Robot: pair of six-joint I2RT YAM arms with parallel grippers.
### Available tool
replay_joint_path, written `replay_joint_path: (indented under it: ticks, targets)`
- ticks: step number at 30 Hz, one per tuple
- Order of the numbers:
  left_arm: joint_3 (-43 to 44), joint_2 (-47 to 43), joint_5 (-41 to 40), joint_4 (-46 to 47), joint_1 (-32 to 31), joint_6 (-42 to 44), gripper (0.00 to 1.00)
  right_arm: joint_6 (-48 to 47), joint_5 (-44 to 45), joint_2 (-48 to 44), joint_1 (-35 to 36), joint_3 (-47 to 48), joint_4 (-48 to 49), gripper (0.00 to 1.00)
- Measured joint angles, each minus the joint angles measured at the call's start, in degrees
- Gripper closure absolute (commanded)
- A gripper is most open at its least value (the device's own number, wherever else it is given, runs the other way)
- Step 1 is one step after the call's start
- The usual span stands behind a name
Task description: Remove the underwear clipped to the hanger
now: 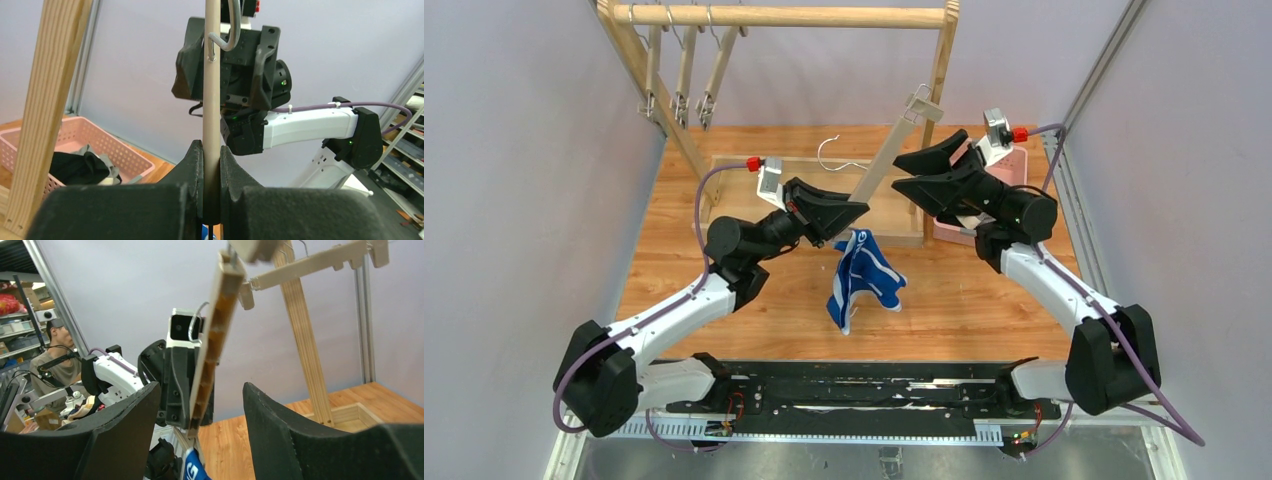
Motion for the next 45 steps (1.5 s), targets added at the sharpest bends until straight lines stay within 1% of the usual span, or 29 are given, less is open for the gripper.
replay_joint_path:
  ticks: [8, 9, 12, 13, 19, 21, 22, 23, 24, 25, 29, 30, 31, 32, 35, 36, 40, 45]
  targets:
    - [0.9, 0.76, 1.68, -0.26, -0.13, -1.09, 1.0, -0.02, -0.61, 3.32, 1.84, 5.33, 0.98, 0.4]
    - [1.09, 0.76, 1.92, -0.46, -0.15, -1.07, 1.0, -0.02, -0.61, 3.91, 2.08, 5.57, 1.03, 0.41]
    - [1.99, 0.76, 2.73, -1.22, -0.46, -1.03, 1.0, -0.07, -0.66, 5.7, 2.71, 6.43, 1.01, 0.52]
    - [2.21, 0.76, 2.8, -1.42, -0.57, -0.85, 1.0, 0.02, -0.68, 6.16, 2.97, 6.71, 1.09, 0.54]
    - [3.13, 0.76, 3.19, -4.17, -1.05, 0.33, 1.0, -0.57, -0.94, 6.78, 4.72, 8.39, 0.72, 0.53]
    - [3.15, 0.76, 3.43, -4.48, -1.33, 0.68, 1.0, -1.29, -1.05, 6.75, 5.05, 8.66, 0.24, 0.55]
    - [3.15, 0.76, 3.48, -4.61, -1.38, 0.74, 1.0, -1.66, -1.14, 6.73, 5.18, 8.76, -0.31, 0.6]
    - [3.15, 0.76, 3.48, -4.79, -1.38, 0.9, 1.0, -1.92, -1.2, 6.69, 5.2, 8.81, -0.59, 0.73]
    - [3.15, 0.76, 3.37, -4.98, -1.38, 1.11, 1.0, -2.29, -1.36, 6.64, 5.25, 8.85, -0.96, 0.89]
    - [3.15, 0.76, 3.17, -5.27, -1.38, 1.29, 1.0, -2.64, -1.66, 6.54, 5.29, 8.92, -1.25, 0.98]
    - [3.15, 0.66, 2.56, -5.57, -1.2, 2.75, 1.0, -2.6, -2.14, 5.03, 5.73, 9.07, -4.52, 0.99]
    - [3.15, 0.61, 2.62, -5.42, -1.22, 2.91, 0.97, -3.08, -2.05, 4.48, 5.88, 9.07, -5.53, 0.99]
    - [3.19, 0.61, 2.67, -5.4, -1.27, 3.04, 0.92, -3.58, -2.05, 4.02, 5.95, 9.07, -6.43, 0.99]
    - [3.28, 0.55, 2.69, -5.46, -1.31, 3.13, 0.85, -4.24, -2.03, 3.61, 5.97, 9.07, -7.17, 0.99]
    - [3.8, 0.28, 2.69, -6.71, -1.38, 3.91, 0.6, -5.75, -2.05, 2.64, 5.99, 9.07, -8.76, 0.99]
    - [3.91, 0.07, 2.29, -7.82, -1.4, 3.98, 0.55, -6.71, -2.21, 2.47, 6.16, 9.07, -8.81, 0.99]
    - [3.89, -2.16, 1.79, -12.74, -1.62, 5.84, 0.45, -8.61, -2.86, 2.34, 6.21, 9.07, -8.9, 0.99]
    - [3.72, -8.9, -0.42, -23.34, -1.66, 13.22, 0.39, -8.15, -3.76, 2.36, 6.21, 9.07, -6.88, 0.99]
